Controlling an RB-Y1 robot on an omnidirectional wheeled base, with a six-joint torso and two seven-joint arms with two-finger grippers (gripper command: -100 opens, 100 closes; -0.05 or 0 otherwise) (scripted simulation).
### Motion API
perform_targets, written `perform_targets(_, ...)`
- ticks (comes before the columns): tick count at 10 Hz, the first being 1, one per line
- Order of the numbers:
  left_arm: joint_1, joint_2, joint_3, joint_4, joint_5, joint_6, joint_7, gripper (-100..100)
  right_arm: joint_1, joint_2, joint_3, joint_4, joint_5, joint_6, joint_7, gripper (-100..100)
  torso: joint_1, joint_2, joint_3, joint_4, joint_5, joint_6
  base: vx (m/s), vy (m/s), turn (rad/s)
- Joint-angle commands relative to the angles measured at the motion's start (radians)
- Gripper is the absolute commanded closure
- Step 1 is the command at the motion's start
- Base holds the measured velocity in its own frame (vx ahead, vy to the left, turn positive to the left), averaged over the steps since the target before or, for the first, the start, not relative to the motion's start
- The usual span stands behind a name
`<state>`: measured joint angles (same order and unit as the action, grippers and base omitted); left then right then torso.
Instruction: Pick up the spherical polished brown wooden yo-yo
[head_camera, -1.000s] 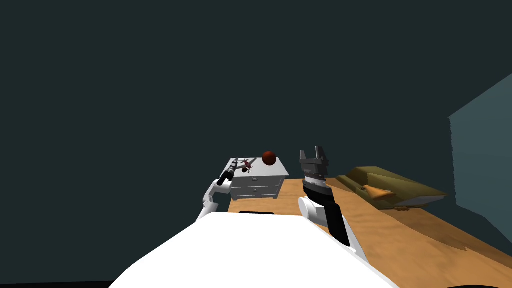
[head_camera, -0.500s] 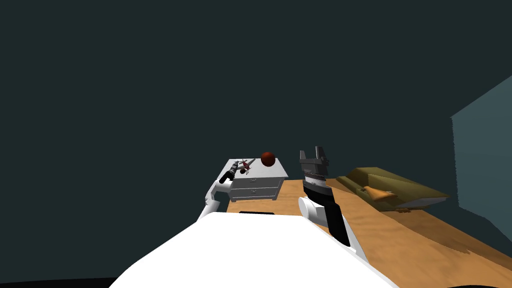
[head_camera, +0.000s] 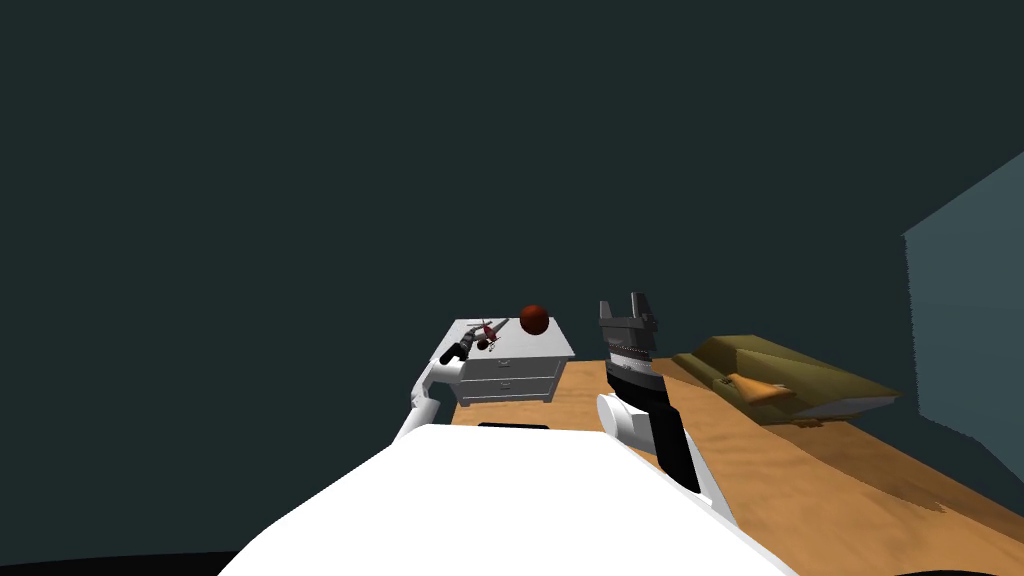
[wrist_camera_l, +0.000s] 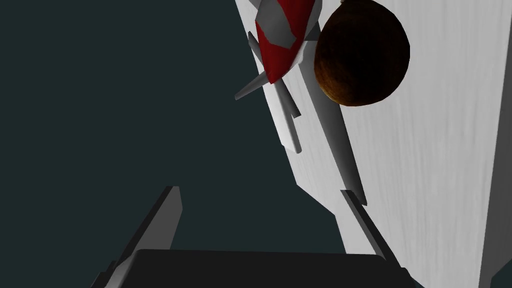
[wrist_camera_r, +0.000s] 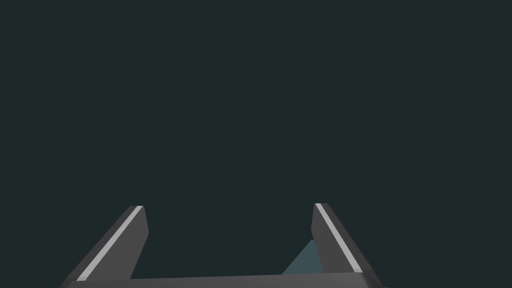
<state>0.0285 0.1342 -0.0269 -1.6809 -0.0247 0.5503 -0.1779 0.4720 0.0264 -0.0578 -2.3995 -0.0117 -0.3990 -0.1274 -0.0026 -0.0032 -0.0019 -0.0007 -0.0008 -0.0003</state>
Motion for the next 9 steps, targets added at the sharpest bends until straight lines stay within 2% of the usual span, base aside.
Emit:
perform_targets(1,-0.011,-0.005,0.008,0.035,0.004,0.05,-0.008,-100,0.0,0.0,0.0,0.0,0.0,0.0,0.0,0,0.0,0.0,0.0,0.0,0.0,0.0,0.059,-0.058,-0.005)
perform_targets(4,-0.019,-0.012,0.023,0.076,0.015,0.135,-0.021,-100,0.0,0.0,0.0,0.0,0.0,0.0,0.0,0,0.0,-0.001,-0.001,0.0,0.0,0.0,0.068,-0.05,-0.008)
perform_targets(9,-0.021,-0.028,0.044,0.121,0.033,0.227,-0.036,-100,0.0,0.0,0.0,0.0,0.0,0.0,0.0,0,0.001,0.0,0.0,0.0,0.0,0.0,0.06,-0.032,-0.009)
